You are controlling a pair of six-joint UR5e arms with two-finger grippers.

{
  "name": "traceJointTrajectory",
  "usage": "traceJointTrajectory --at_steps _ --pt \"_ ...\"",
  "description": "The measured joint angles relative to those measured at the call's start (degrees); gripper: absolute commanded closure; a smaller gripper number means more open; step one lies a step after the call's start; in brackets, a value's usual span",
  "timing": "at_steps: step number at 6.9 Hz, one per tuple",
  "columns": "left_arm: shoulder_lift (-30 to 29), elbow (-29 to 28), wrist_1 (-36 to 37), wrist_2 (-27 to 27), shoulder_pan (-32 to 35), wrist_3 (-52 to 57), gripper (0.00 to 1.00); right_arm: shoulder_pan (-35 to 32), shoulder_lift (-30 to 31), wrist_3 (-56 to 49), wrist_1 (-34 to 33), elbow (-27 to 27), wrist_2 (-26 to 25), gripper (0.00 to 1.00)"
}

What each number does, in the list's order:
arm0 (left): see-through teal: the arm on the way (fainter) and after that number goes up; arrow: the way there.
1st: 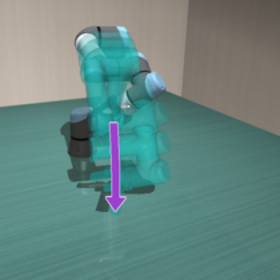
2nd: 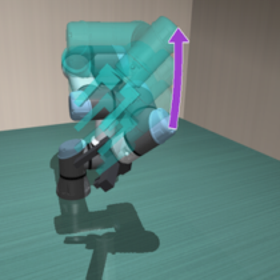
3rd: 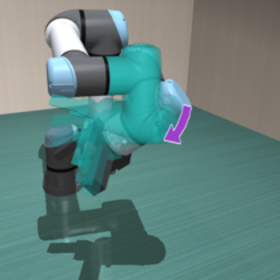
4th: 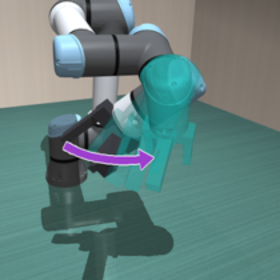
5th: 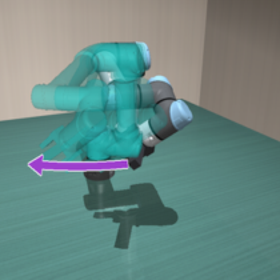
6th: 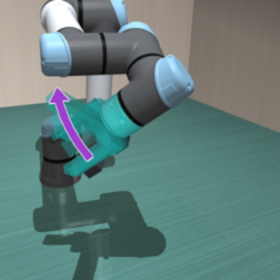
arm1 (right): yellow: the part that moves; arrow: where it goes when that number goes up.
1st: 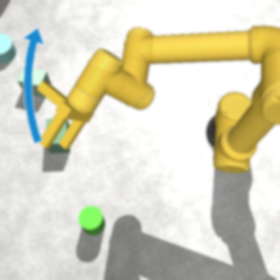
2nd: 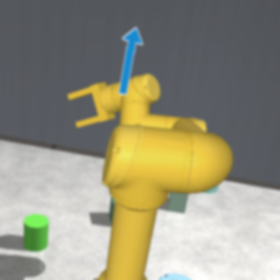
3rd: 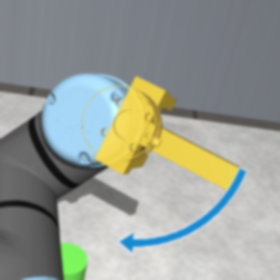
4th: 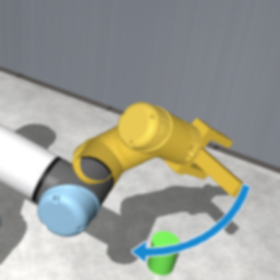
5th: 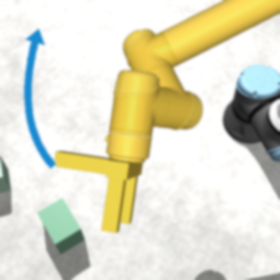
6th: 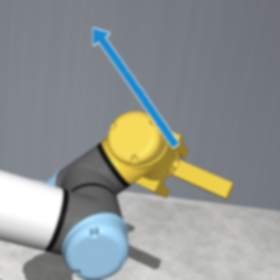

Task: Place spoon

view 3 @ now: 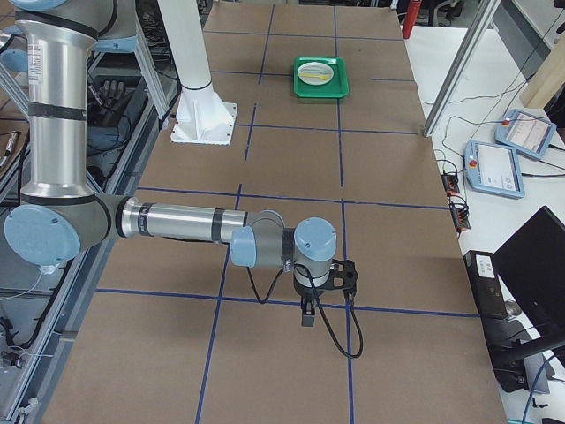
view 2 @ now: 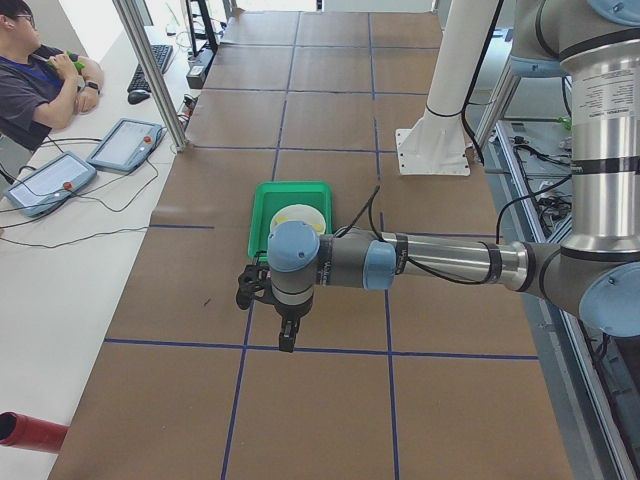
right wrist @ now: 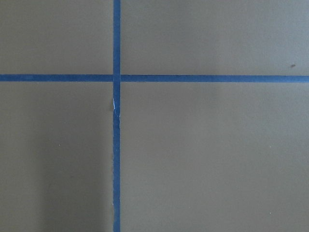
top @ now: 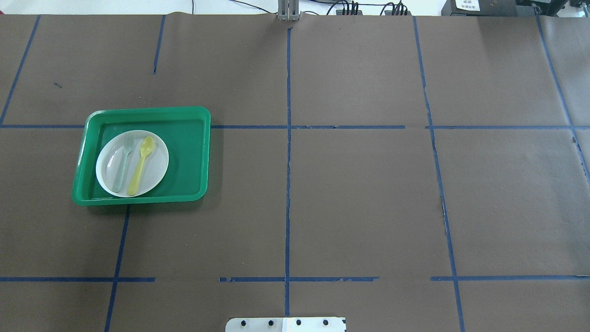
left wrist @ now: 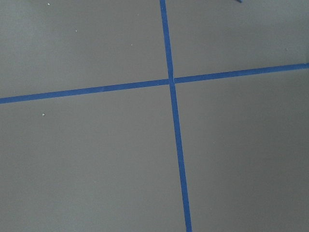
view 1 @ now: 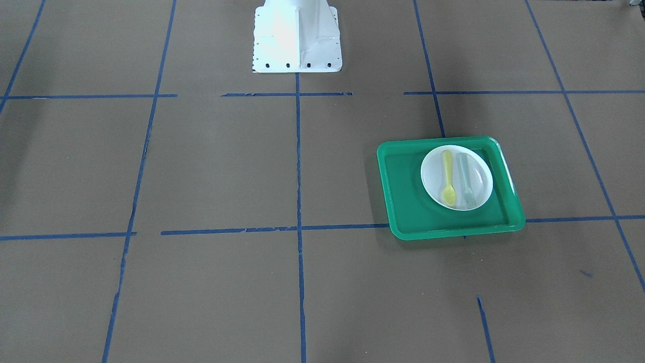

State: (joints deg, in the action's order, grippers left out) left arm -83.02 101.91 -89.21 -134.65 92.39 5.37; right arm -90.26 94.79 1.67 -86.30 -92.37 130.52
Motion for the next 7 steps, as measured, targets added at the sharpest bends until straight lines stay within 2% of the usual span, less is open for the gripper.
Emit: traceJointTrajectory --at_steps 4,6,7 --pt "-4.3 1.0 -2.3 -0.1 -1.6 -0.3 0.00 0.0 0.0 0.0 0.1 0.0 0.0 0.00" --pt "-5.3 1.5 -9.0 0.1 -8.0 -5.4 0.00 0.0 0.0 0.0 0.1 0.0 0.0 0.00" --pt "-6.9 1.5 -13.4 0.4 -13.2 -13.3 0.00 0.0 0.0 0.0 0.1 0.0 -0.1 0.00"
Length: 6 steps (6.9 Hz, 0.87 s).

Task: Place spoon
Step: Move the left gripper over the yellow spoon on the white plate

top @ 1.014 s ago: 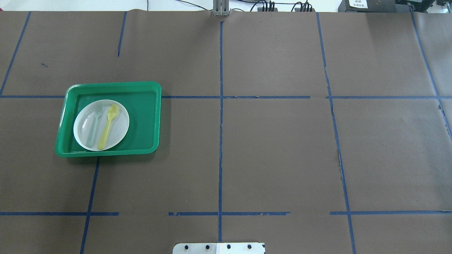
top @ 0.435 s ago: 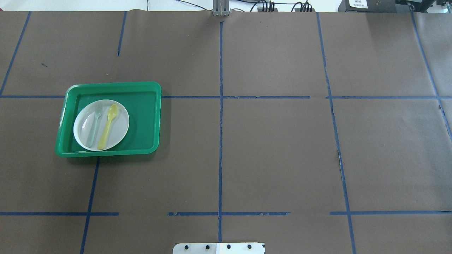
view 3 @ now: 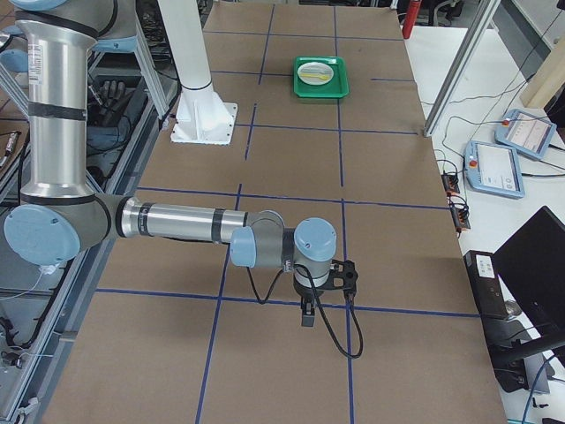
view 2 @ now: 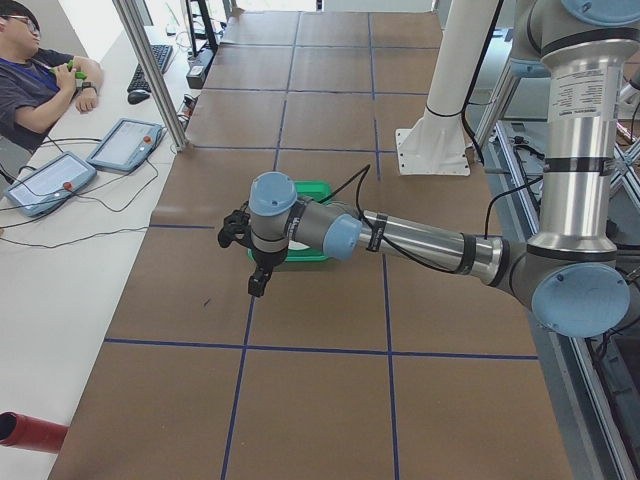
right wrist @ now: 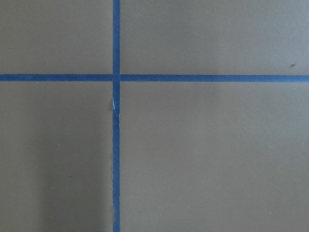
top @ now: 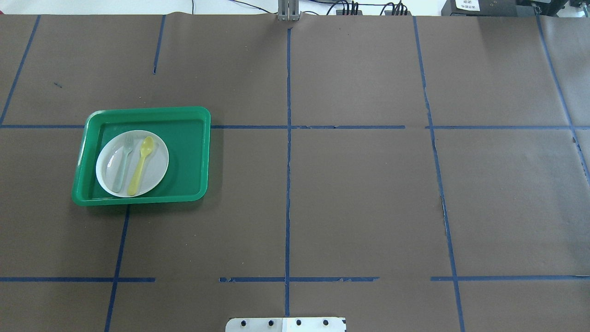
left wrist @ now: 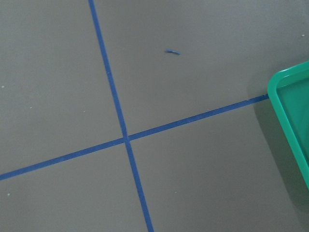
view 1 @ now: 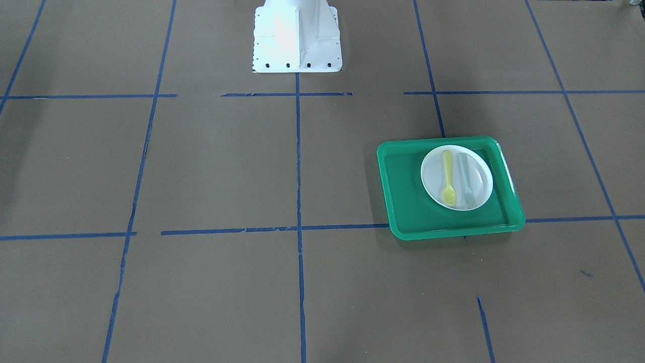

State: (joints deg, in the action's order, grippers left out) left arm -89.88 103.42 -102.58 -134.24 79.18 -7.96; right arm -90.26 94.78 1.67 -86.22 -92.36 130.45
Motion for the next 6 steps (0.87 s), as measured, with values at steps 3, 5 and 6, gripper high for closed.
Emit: traceJointTrajectory --at_steps 3,5,6 --pt "-6.6 -1.4 -5.8 7.2 -17.3 -21.0 0.04 0.0 0.0 0.0 0.0 0.0 0.1 0.00" --pt "-8.9 -5.0 -12.8 12.8 -25.2 -30.3 0.02 0.0 0.0 0.0 0.0 0.0 0.1 0.00" --pt "-10.5 -6.8 -15.8 16.5 -28.9 -34.2 0.03 0.0 0.1 0.0 0.0 0.0 0.1 0.00"
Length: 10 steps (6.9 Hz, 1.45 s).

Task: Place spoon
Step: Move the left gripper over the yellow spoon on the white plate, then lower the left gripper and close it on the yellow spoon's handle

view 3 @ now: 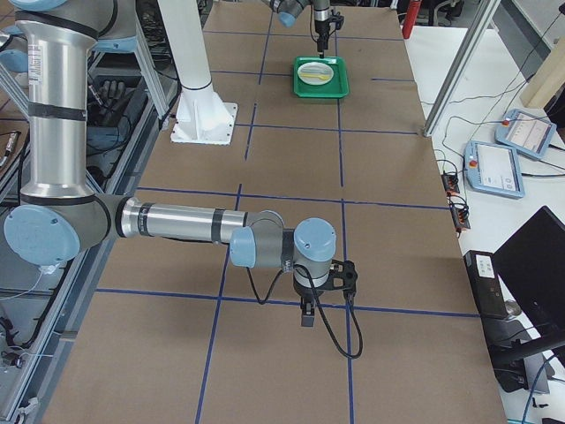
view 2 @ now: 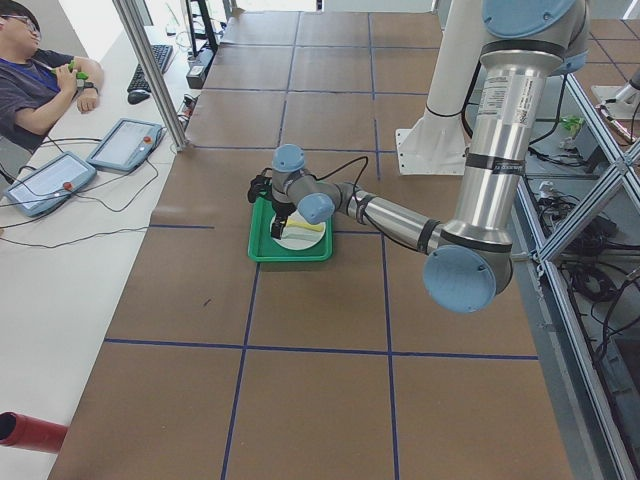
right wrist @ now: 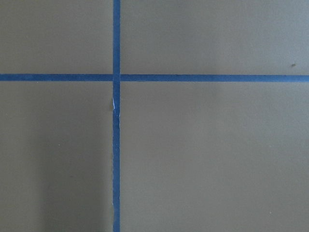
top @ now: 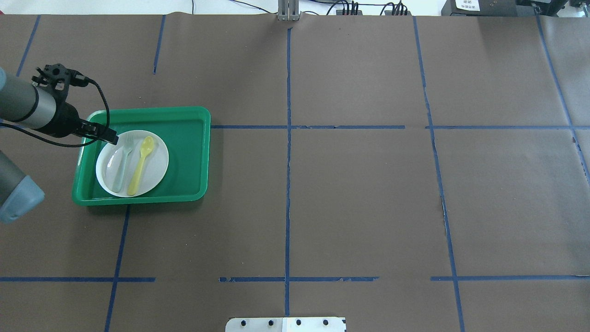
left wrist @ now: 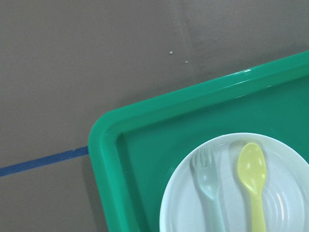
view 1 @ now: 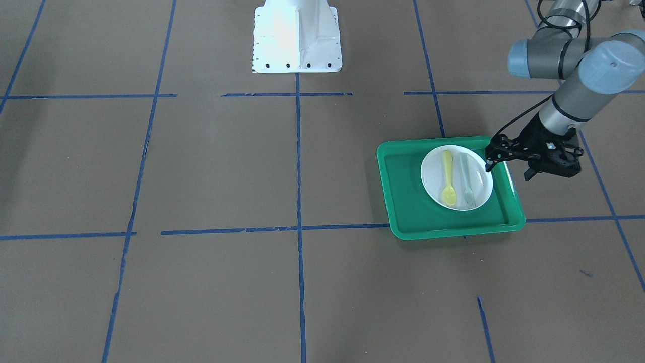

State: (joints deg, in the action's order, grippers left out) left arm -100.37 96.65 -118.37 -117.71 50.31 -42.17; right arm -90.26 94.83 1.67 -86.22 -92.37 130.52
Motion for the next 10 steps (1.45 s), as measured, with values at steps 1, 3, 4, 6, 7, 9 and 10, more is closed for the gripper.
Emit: traceJointTrajectory --at_steps 1,3,4,6,7,9,10 --pt "-1.5 -1.2 -1.1 2.7 -2.9 -2.5 0.12 0.0 0.0 0.0 0.0 0.0 0.0 0.00" --pt "-3.0 -2.6 -1.6 6.3 -6.7 -4.3 0.49 0.0 0.0 0.0 0.0 0.0 0.0 0.00" --pt "-3.1 -2.9 -1.6 6.9 -7.4 -4.5 0.48 0.0 0.0 0.0 0.0 0.0 0.0 0.00" --pt "-3.0 -3.4 -1.5 7.0 -7.9 -4.5 0.48 0.0 -0.1 0.0 -0.1 0.0 0.0 0.00" --pt "-3.0 -3.4 -1.4 6.8 -7.9 -4.4 0.48 0.0 0.0 0.0 -0.1 0.0 0.0 0.00" --pt "-2.9 -3.3 -1.3 6.7 -7.9 -4.4 0.61 0.0 0.0 0.0 0.0 0.0 0.0 0.00" --pt "-2.9 -3.3 -1.2 6.7 -7.9 -4.4 0.63 0.0 0.0 0.0 0.0 0.0 0.0 0.00"
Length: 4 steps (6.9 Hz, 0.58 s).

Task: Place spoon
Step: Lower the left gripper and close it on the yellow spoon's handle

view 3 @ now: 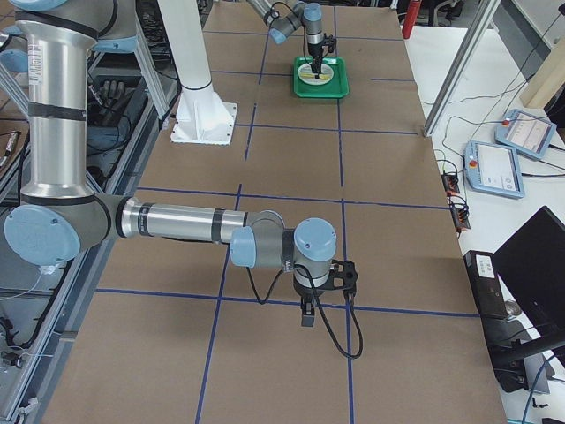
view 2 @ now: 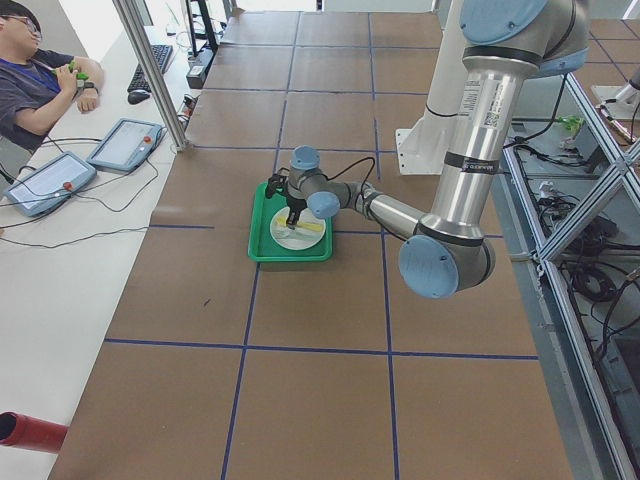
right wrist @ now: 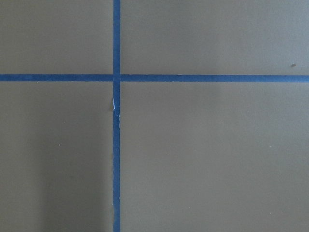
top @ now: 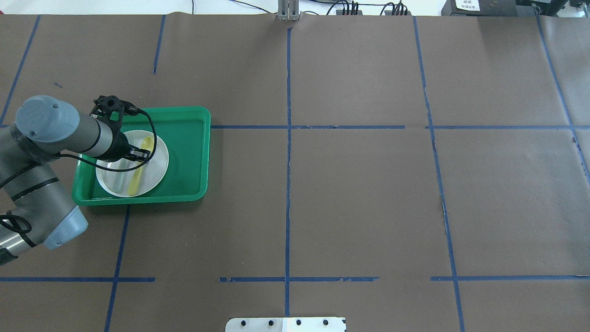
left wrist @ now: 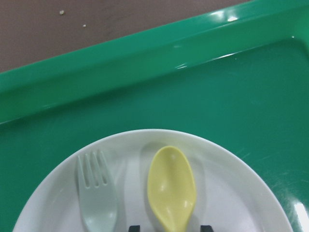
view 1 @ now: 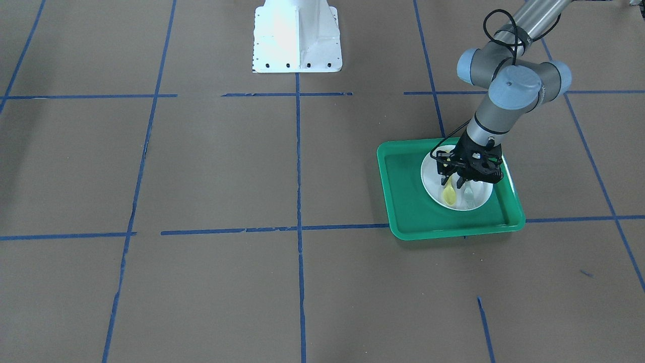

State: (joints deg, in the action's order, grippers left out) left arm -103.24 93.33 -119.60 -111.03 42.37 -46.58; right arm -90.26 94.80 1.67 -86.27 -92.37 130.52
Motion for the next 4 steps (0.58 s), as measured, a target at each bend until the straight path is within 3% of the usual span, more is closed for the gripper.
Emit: traceJointTrajectory --at_steps 4 --pt "0.2 -0.1 0.2 -1.7 0.0 -0.1 0.62 0.0 0.0 0.0 0.0 0.0 0.0 0.00"
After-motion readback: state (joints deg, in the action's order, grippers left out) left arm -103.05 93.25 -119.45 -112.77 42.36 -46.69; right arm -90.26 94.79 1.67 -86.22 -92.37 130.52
